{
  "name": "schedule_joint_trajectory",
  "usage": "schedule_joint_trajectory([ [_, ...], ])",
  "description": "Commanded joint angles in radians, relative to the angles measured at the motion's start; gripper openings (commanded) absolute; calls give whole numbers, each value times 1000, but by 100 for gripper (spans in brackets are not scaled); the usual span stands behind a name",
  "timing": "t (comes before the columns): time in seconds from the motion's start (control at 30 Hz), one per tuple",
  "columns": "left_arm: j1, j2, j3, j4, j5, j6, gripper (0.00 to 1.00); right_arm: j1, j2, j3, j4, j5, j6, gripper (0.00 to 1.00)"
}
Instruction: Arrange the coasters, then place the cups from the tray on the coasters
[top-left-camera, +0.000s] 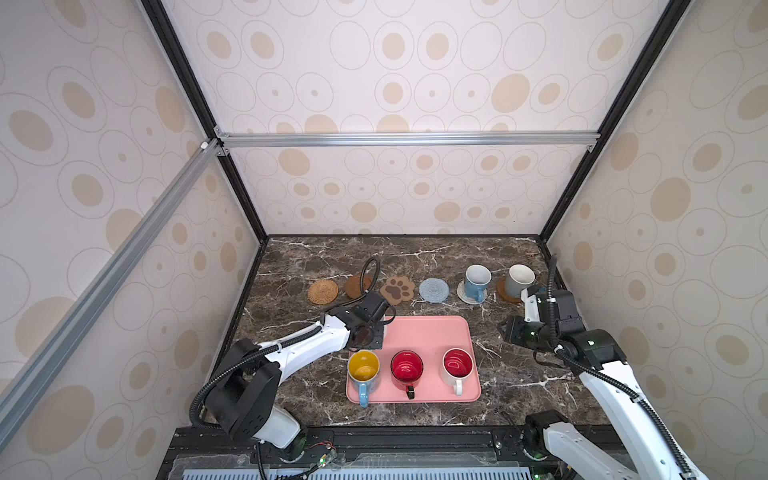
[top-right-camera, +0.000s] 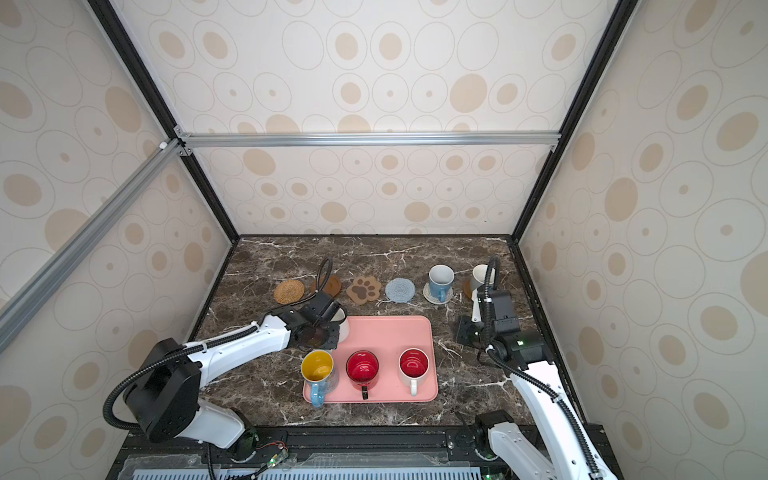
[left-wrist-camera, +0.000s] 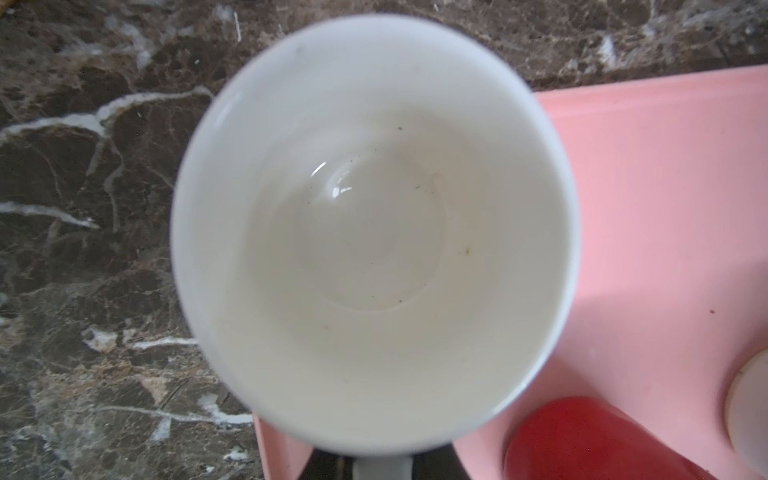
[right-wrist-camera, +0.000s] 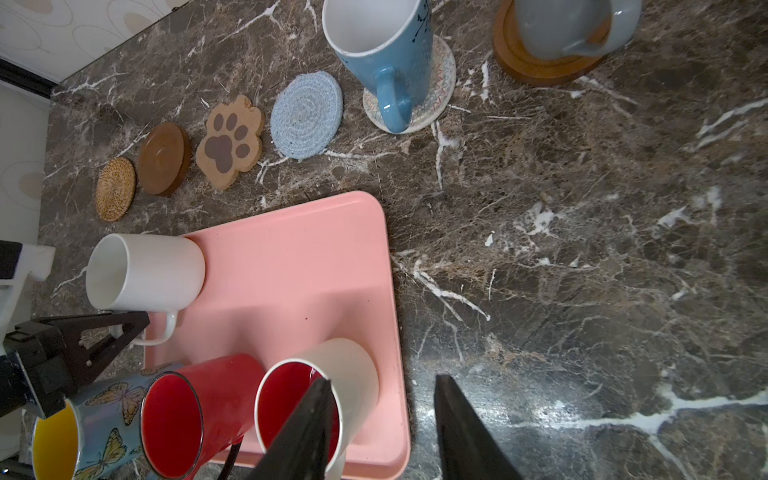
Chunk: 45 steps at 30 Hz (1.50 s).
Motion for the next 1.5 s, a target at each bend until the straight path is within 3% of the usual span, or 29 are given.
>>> schedule_joint_trajectory([
  [0.0, -7, -43, -5, 50, -32, -16, 17, -5, -12, -2, -15, 13, 12, 44],
  [0.73, -6, -57, -9, 100, -4, -56, 16, -6, -17, 33, -27, -11, 7, 44],
  [1.47, -7, -26, 59, 83, -60, -24, 15, -5, -42, 15, 4, -21, 65, 44],
])
